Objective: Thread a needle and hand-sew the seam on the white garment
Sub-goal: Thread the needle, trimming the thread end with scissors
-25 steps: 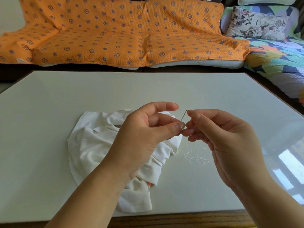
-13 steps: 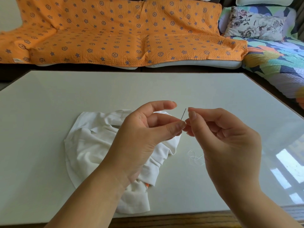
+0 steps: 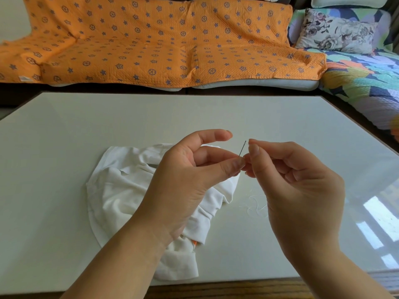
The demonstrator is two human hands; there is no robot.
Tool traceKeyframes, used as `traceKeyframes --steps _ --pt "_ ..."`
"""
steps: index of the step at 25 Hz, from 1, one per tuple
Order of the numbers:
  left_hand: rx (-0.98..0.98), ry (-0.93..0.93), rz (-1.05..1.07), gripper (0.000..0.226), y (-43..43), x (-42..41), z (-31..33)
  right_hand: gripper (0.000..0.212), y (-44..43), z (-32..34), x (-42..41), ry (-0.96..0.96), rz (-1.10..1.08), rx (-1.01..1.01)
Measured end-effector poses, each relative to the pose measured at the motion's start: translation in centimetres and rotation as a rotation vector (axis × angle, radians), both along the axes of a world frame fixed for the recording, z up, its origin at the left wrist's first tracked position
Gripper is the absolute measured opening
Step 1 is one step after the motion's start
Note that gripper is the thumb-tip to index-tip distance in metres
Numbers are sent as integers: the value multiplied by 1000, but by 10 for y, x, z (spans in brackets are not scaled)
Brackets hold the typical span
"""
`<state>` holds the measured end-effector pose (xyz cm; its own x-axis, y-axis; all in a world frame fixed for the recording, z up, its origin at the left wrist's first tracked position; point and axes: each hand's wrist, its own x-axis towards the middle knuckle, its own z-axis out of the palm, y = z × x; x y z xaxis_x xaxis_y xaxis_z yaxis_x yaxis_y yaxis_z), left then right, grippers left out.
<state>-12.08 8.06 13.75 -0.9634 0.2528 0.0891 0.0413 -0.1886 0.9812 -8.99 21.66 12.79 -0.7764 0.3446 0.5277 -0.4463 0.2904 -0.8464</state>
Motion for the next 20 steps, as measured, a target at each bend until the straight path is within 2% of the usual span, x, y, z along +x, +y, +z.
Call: traceKeyframes --steps 20 --pt "-20 43 22 43 2 2 1 13 1 -2 -2 24 2 37"
